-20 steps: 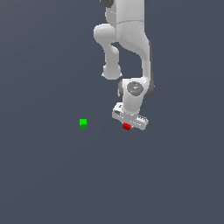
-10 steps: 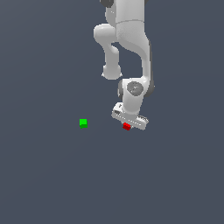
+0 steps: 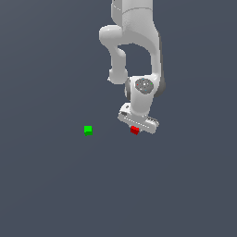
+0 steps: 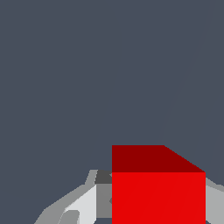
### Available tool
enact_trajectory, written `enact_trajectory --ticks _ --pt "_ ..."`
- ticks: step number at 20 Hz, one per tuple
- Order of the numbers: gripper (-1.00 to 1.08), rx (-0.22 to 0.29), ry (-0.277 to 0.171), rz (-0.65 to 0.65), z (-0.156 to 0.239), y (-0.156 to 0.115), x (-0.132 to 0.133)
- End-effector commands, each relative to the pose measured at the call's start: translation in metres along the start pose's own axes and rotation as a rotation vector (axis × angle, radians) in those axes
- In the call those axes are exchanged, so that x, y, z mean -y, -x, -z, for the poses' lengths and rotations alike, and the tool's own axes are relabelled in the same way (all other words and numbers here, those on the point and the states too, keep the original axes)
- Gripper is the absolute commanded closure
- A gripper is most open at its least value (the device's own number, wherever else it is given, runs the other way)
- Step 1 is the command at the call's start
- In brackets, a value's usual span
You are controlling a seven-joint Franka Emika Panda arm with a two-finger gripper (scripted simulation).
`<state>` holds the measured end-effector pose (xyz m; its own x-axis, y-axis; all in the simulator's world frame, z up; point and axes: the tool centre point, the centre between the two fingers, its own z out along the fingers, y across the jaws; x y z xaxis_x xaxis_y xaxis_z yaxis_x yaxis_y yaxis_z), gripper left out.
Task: Stack the red cube on top of the green cube.
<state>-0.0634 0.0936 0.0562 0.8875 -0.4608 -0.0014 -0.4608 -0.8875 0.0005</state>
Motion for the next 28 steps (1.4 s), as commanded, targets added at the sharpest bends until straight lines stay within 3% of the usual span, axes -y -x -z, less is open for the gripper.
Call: enact_trajectory --ticks 1,9,18,28 --pt "1.08 -0.001 -0.001 -0.001 0.017 0.000 0.000" --pt "1.08 -0.001 0.000 -0.001 0.056 -0.001 0.000" --pt "1.08 -0.002 -0.001 -0.001 0.058 -0.003 -0.005" --pt "1.08 -0.002 -0.001 -0.001 0.047 -0.027 -0.061"
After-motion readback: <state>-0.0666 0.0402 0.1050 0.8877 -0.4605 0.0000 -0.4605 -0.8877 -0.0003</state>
